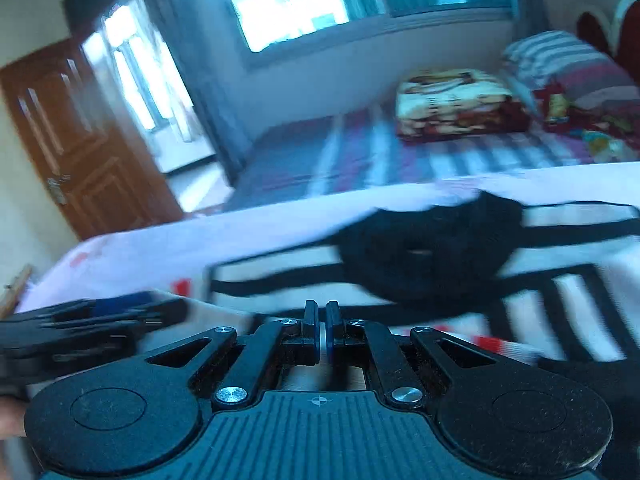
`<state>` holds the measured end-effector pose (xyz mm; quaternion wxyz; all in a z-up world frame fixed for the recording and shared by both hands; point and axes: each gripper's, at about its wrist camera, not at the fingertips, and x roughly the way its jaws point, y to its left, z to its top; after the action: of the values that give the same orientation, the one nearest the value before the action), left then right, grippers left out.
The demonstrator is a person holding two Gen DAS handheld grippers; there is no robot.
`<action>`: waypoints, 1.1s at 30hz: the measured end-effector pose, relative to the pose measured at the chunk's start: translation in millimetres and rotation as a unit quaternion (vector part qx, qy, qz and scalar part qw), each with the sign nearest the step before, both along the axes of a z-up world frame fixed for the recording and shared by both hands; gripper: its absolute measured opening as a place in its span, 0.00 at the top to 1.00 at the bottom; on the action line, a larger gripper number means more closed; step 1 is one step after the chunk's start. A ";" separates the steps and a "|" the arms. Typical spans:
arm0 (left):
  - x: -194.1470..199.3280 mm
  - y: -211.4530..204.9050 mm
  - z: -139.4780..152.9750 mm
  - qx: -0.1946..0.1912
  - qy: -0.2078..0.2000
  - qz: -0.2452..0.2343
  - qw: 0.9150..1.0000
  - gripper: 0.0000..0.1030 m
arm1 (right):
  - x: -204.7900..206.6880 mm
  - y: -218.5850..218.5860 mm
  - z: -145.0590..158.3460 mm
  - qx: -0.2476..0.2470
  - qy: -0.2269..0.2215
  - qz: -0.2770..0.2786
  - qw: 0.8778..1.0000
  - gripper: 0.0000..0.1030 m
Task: Fold small clothes
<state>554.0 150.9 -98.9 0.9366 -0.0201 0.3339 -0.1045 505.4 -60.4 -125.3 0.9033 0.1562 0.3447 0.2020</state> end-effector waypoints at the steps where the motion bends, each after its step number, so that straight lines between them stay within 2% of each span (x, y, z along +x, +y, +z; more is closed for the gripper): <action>1: 7.0 3.2 -5.0 -0.001 0.014 0.005 1.000 0.49 | 3.5 6.9 -0.9 0.010 0.006 0.010 1.000 0.96; 2: 11.4 6.4 -10.9 -0.002 0.025 0.006 1.000 0.49 | 6.9 14.2 -3.7 0.013 0.014 0.018 1.000 0.96; 4: 11.1 14.3 -20.0 -0.013 0.019 0.002 1.000 0.45 | 12.8 24.5 -14.5 -0.018 0.036 0.019 0.999 0.96; 5: 10.0 16.8 -21.3 -0.017 0.017 -0.001 1.000 0.45 | 12.2 22.6 -19.2 -0.018 0.036 0.016 0.999 0.99; 8: 8.4 18.6 -19.7 -0.019 0.018 -0.001 1.000 0.45 | 4.1 1.7 -19.4 -0.010 0.036 -0.012 0.999 1.00; 10: 3.7 15.1 -11.1 -0.002 0.018 0.004 1.000 0.50 | -8.5 -12.6 -12.3 -0.018 0.022 -0.024 0.999 1.00; 11: -3.2 12.7 -3.1 0.008 0.001 0.007 1.000 0.50 | -13.3 -19.8 -10.2 -0.021 0.020 -0.030 0.999 1.00; 12: -12.7 10.6 4.3 0.005 -0.018 0.007 1.000 0.49 | -16.4 -24.9 -10.1 -0.011 0.027 -0.032 0.999 1.00; 14: -27.8 0.8 10.3 -0.028 -0.018 -0.002 0.999 0.49 | -15.5 -26.8 -11.8 0.000 0.034 -0.036 0.999 1.00; 15: -35.6 -10.0 9.2 -0.027 -0.019 -0.015 0.999 0.49 | -14.6 -25.7 -11.5 -0.002 0.037 -0.037 0.999 1.00; 17: -43.6 -28.3 -3.9 0.008 -0.001 -0.027 1.000 0.48 | -14.9 -25.0 -12.7 -0.009 0.041 -0.037 0.998 1.00; 18: -45.2 -28.3 -13.4 0.013 0.012 -0.021 1.000 0.50 | -17.4 -30.3 -12.4 -0.011 0.042 -0.041 0.998 1.00; 21: -53.9 -15.0 -21.8 0.009 -0.001 -0.020 1.000 0.48 | -31.5 -63.7 -12.8 -0.035 0.041 -0.077 0.996 1.00; 25: -51.1 -17.0 -22.7 0.026 -0.002 -0.030 0.999 0.48 | -40.8 -104.1 -17.8 -0.010 0.059 -0.109 0.992 1.00; 27: -51.0 -21.9 -23.7 0.038 -0.003 -0.029 0.999 0.48 | -41.0 -103.2 -14.9 -0.020 0.056 -0.103 0.993 1.00; 29: -54.4 -20.0 -16.6 0.033 0.000 -0.018 0.999 0.50 | -45.0 -105.6 -7.3 -0.030 0.050 -0.108 0.992 1.00; 31: -68.4 -15.7 -3.5 0.031 -0.023 -0.009 0.999 0.49 | -57.4 -114.7 2.5 -0.041 0.026 -0.122 0.991 1.00; 33: -77.2 -16.6 1.0 0.031 -0.027 -0.013 0.999 0.49 | -63.4 -123.0 1.7 -0.040 0.026 -0.121 0.991 1.00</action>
<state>476.8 134.3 -97.9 0.9440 0.0158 0.3118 -0.1070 442.0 -183.4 -123.6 0.9172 0.1658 0.3549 0.0729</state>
